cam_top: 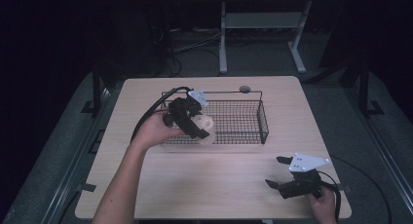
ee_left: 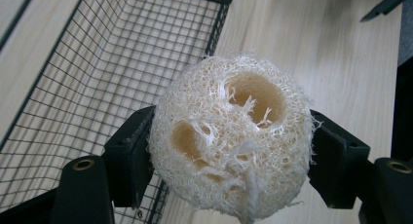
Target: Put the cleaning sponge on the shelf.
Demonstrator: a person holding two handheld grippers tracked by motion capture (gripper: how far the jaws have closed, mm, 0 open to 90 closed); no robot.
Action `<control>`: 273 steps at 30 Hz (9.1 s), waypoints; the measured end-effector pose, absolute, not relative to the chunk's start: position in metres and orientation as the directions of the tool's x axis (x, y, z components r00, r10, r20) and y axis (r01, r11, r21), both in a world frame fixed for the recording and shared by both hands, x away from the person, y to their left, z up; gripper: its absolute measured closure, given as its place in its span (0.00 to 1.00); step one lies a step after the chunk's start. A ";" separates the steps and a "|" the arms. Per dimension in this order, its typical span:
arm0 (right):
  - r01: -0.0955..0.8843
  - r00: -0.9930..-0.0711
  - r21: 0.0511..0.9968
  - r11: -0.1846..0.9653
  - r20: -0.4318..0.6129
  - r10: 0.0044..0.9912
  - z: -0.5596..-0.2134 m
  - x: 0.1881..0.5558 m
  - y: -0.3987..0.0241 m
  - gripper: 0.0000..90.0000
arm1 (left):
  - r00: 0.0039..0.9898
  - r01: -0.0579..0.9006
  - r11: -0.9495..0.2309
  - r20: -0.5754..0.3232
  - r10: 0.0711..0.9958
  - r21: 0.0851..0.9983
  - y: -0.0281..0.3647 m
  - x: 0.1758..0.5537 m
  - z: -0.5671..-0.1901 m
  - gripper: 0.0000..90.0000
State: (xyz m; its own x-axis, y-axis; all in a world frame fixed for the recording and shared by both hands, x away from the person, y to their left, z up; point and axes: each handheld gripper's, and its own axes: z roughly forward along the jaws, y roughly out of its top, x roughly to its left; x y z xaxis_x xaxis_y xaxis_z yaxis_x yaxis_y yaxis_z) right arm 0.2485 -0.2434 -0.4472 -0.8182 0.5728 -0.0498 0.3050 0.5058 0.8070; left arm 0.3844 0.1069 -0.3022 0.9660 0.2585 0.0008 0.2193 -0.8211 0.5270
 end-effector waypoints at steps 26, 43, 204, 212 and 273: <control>0.309 -0.819 0.805 0.506 -0.046 0.572 -0.448 0.250 -0.243 0.15 | 0.955 0.249 -0.806 0.001 0.296 0.538 0.108 0.423 -0.297 0.30; 0.304 -0.820 0.809 0.503 -0.047 0.571 -0.447 0.249 -0.244 0.15 | 0.947 0.276 -0.798 -0.011 0.320 0.535 0.099 0.445 -0.314 0.30; 0.314 -0.816 0.800 0.511 -0.048 0.576 -0.449 0.250 -0.241 0.15 | 0.909 0.360 -0.762 -0.020 0.416 0.539 0.126 0.413 -0.344 0.25; 0.316 -0.813 0.798 0.513 -0.051 0.580 -0.449 0.250 -0.241 0.15 | 0.916 0.343 -0.766 -0.012 0.402 0.544 0.137 0.397 -0.342 0.25; 0.332 -0.804 0.769 0.546 -0.072 0.590 -0.453 0.252 -0.239 0.15 | 0.910 0.354 -0.708 -0.050 0.412 0.612 0.197 0.293 -0.370 0.25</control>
State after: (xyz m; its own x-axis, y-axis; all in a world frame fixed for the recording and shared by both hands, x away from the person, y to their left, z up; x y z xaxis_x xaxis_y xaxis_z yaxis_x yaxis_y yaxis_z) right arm 0.2523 -0.2386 -0.4528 -0.8043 0.5899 -0.0719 0.3319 0.5462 0.7691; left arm 0.2925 0.1973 -0.3701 0.9099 0.4117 -0.0505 0.3541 -0.7076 0.6115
